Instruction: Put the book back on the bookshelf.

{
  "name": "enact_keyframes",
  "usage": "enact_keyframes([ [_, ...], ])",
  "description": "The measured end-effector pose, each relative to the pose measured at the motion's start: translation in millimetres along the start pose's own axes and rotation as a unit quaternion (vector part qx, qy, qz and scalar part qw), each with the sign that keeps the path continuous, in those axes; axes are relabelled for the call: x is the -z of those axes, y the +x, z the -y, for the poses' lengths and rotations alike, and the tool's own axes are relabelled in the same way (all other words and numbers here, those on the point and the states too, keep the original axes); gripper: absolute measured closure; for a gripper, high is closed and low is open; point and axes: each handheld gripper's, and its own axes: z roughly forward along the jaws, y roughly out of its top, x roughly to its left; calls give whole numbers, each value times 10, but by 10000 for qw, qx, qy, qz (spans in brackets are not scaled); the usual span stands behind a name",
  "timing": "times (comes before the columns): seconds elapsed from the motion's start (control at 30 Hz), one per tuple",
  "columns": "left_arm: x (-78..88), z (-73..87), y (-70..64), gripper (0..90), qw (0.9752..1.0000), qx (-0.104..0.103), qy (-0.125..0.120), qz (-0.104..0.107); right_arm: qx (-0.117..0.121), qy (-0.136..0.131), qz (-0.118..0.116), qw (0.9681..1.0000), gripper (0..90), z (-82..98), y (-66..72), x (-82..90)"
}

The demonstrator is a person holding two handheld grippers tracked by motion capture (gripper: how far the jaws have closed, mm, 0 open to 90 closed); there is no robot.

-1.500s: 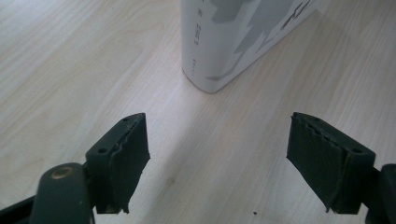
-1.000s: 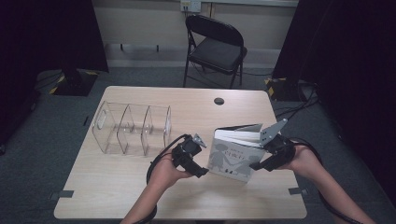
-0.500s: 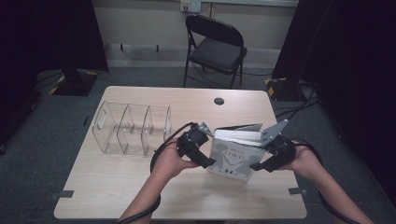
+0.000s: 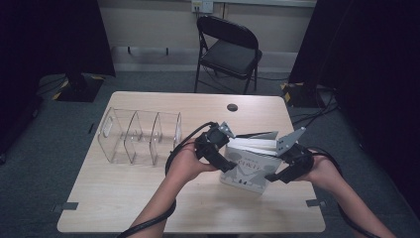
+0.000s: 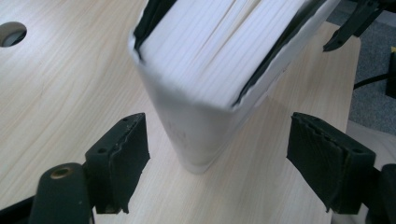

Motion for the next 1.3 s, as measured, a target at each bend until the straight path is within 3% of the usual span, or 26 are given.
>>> enact_keyframes([
  [0.33,-76,-164,-4,199,9999,-96,41,71,-58,30,-56,10000,454,40,-5,-46],
  [0.57,-132,-261,-11,195,9995,-315,-76,52,-85,3,-77,9999,434,85,-14,-64],
  [0.9,-220,-338,-33,211,9971,-742,192,-24,-181,-28,-7,9998,416,211,-46,-63],
  [1.1,-190,-333,-60,315,9970,-749,180,43,-237,-49,60,9997,416,227,-58,-36],
  [1.3,-137,-344,-142,410,9953,-888,351,180,-251,-73,102,9996,409,240,-75,-25],
])
